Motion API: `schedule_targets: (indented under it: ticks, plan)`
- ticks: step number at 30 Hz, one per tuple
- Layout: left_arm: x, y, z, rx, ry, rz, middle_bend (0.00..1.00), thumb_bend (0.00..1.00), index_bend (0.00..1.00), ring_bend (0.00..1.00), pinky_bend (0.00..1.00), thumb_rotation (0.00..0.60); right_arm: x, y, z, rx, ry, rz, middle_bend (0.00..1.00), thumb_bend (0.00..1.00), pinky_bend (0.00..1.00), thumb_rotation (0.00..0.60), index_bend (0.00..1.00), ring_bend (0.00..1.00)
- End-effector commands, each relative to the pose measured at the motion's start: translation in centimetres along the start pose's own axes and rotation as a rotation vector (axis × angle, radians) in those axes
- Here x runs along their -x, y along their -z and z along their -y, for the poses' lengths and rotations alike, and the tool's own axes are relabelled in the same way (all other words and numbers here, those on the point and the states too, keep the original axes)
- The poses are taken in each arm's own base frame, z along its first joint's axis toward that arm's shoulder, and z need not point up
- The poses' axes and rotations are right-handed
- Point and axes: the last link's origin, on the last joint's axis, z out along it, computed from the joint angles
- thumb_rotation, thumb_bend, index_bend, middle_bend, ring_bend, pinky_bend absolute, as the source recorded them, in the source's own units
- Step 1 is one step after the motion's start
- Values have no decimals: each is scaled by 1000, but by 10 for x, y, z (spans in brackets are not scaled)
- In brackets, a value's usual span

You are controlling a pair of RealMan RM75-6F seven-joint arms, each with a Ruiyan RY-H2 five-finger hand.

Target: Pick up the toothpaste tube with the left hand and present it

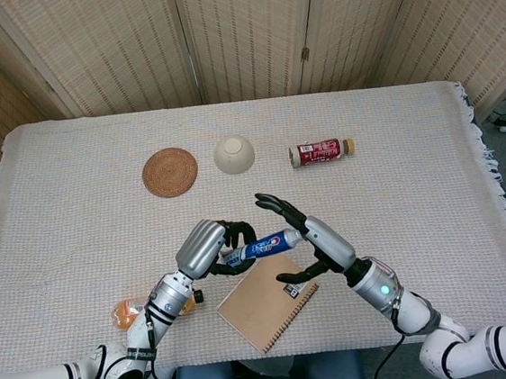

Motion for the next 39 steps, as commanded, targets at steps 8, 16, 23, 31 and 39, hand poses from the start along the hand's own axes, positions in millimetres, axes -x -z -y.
schedule_targets:
  ticks: [8,16,23,31,39]
  plan:
    - [0,-1,-1,10,-7,-8,770,786,752,692,617,600,5,-4,-3,-2,-55,24,0,210,0,287,0,0]
    - [-1,1,0,12,-11,-12,770,786,753,688,617,600,-4,2,-1,-12,-54,3,0,210,0,286,0,0]
    - [-2,6,9,-4,-27,-6,770,785,751,676,608,600,-25,15,4,-32,-40,-44,0,210,0,286,0,0]
    - [-4,10,29,-45,-168,29,770,783,735,653,580,600,-51,30,10,-23,24,-85,0,210,0,285,0,0]
    - [-3,7,73,-210,-444,149,708,779,659,551,466,600,-70,51,14,24,92,-110,0,210,0,285,0,0]
